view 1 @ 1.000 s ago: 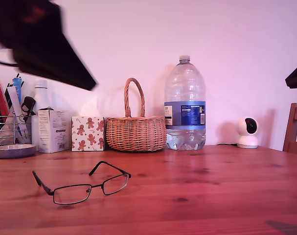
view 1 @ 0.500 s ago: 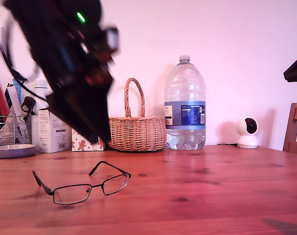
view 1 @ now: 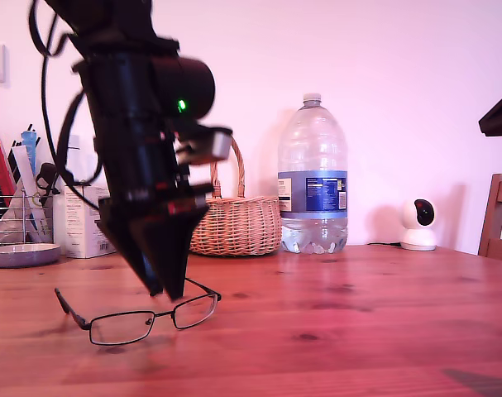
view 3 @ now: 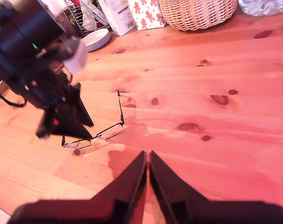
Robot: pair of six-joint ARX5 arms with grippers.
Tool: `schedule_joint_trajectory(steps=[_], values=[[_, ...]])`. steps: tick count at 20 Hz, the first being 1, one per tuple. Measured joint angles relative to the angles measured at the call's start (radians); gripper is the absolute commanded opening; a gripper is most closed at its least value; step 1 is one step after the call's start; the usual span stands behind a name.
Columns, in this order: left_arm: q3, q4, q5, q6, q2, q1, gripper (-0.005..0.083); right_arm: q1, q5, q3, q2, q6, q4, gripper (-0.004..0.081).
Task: Pick up the glasses and close them, then place them back on the table
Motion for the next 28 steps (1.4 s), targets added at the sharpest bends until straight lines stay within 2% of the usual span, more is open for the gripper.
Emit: schedule_joint_trajectory(steps=[9,17,21,23,28], values=[[0.002,0.013,-0.05,0.027,0.062,-0.01,0.0305,0.0,0.0,0.0,0.0,0.0,0.0,-0.001],[0.002,0.033,-0.051,0.048,0.071,-0.01,0.0131,0.0,0.0,0.0,0.0,0.008,0.0,-0.001],[0.002,0.034,-0.051,0.074,0.071,-0.01,0.0013,0.0,0.0,0.0,0.0,0.009,0.0,-0.001],[0.003,0.034,-0.05,0.084,0.071,-0.01,-0.0013,0.0,0.0,0.0,0.0,0.011,0.0,-0.001],[0.008,-0.001,-0.048,0.131,0.071,-0.01,-0.0014,0.0,0.0,0.0,0.0,0.011,0.0,-0.001]])
